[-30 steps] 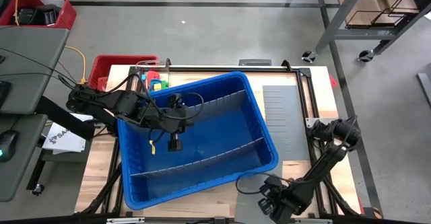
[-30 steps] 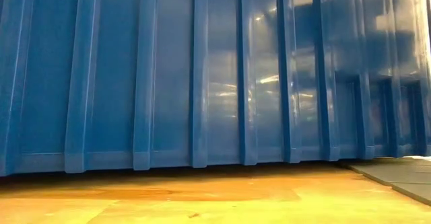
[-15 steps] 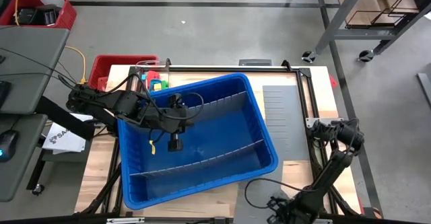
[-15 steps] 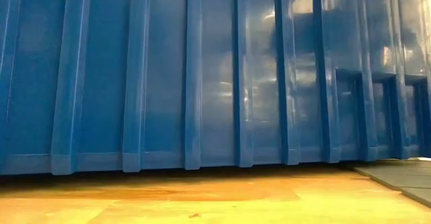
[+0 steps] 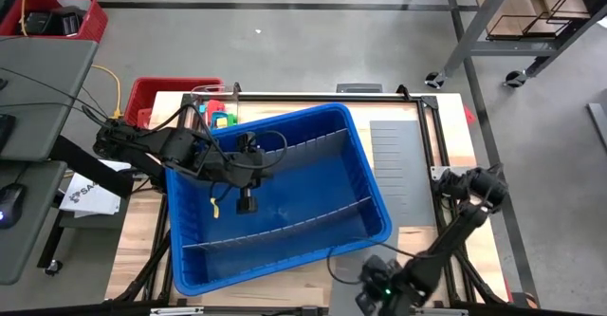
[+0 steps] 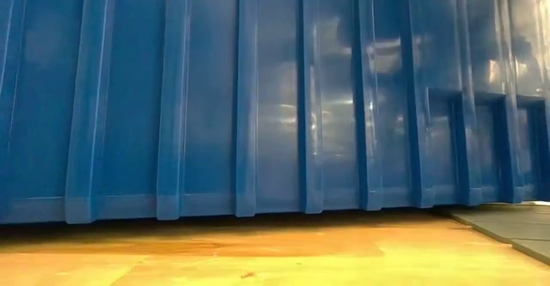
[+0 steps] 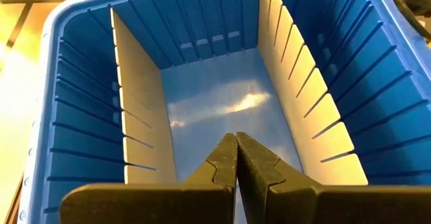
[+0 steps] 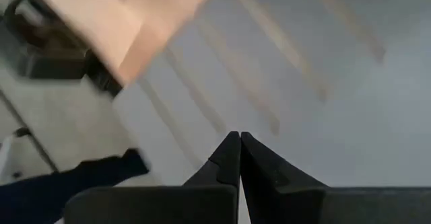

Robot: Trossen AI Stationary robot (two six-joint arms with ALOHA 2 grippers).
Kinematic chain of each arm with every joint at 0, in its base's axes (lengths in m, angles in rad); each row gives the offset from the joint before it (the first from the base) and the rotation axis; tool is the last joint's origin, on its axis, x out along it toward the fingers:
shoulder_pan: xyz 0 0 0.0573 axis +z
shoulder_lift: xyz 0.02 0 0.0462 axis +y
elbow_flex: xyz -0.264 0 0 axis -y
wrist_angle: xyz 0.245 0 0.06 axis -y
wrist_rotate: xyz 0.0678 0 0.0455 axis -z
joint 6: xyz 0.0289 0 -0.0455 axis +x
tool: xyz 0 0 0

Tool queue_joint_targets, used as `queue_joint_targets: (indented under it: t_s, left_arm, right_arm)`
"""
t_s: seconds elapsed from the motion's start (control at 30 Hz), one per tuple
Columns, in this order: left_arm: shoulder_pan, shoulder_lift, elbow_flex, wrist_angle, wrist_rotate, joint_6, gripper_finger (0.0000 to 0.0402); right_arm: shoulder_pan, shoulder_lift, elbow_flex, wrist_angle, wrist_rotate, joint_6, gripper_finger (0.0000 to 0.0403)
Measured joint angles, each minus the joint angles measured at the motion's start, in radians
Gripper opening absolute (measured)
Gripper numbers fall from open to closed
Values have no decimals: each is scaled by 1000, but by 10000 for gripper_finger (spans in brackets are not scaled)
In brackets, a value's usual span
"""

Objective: Sort blocks

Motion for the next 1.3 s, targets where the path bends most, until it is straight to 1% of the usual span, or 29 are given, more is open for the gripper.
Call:
queue_joint_targets:
  t_s: [0.1, 0.2, 0.3, 0.37, 0.43, 0.53, 0.63, 0.77, 0.9, 1.03, 1.1, 1.3]
  left_arm:
    - [0, 0, 0, 0, 1, -3, 0]
    - [0, 0, 0, 0, 7, -2, 0]
    - [0, 0, 0, 0, 8, -2, 0]
    - [0, 0, 0, 0, 9, -2, 0]
    - [0, 0, 0, 0, 9, -2, 0]
    - [0, 0, 0, -1, 8, -2, 0]
    - [0, 0, 0, -1, 8, -1, 0]
    - [0, 0, 0, 0, 2, 15, 0]
    - [5, 0, 0, 0, 2, 16, 0]
    - [7, 0, 0, 0, 1, 16, 0]
    - [7, 0, 0, 0, 1, 17, 0]
    - [7, 0, 0, 0, 0, 16, 0]
  right_arm:
    - [-38, 0, -15, 11, 37, -61, 0]
    - [-60, 5, -28, 35, 32, -106, 0]
    - [-65, 26, -35, 52, -8, -112, 0]
    - [-59, 48, -35, 54, -50, -99, 0]
    - [-47, 69, -34, 67, -67, -76, 0]
    - [-21, 92, -31, 104, -79, -37, 0]
    - [11, 94, -29, 114, -129, 5, 0]
    - [50, 96, -20, 109, -181, 21, 0]
    - [63, 98, -6, 122, -165, 63, 0]
    - [51, 102, -7, 177, -124, 55, 0]
    - [35, 104, -7, 194, -106, 25, 0]
    - [-1, 104, -8, 213, -95, -133, 0]
